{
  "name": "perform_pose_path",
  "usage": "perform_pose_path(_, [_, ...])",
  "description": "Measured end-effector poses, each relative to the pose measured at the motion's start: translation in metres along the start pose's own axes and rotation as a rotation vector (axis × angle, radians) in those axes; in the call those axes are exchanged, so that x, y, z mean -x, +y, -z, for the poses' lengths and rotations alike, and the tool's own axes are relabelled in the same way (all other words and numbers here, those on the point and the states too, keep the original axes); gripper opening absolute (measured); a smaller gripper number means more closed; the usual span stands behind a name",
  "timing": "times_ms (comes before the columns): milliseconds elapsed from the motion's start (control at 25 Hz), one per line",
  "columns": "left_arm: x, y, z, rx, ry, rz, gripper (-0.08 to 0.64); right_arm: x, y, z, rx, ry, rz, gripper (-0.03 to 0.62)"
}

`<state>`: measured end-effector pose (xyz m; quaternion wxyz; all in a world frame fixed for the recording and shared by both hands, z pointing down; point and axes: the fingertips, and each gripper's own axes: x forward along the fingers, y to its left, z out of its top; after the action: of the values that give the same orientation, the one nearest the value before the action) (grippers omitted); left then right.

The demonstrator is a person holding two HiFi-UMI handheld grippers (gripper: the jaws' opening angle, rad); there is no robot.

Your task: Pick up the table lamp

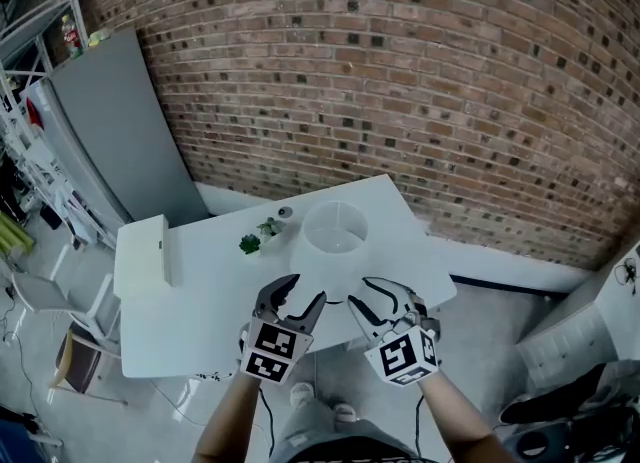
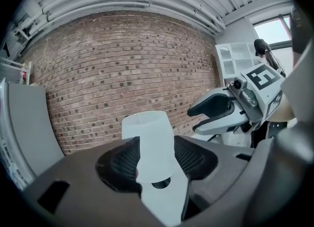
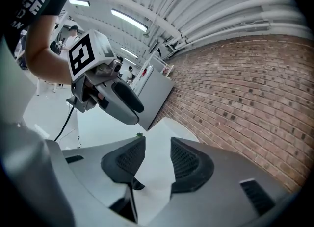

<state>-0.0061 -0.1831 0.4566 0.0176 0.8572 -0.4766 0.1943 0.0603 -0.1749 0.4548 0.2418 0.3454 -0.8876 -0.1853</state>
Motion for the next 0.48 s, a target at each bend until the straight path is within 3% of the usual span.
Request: perform_pose_path(480, [-0.031, 0.037, -0.017, -0.147, 0.008, 0.111, 0.204, -0.050, -0.019, -0.007, 0.058, 0.043, -0.024, 0.172])
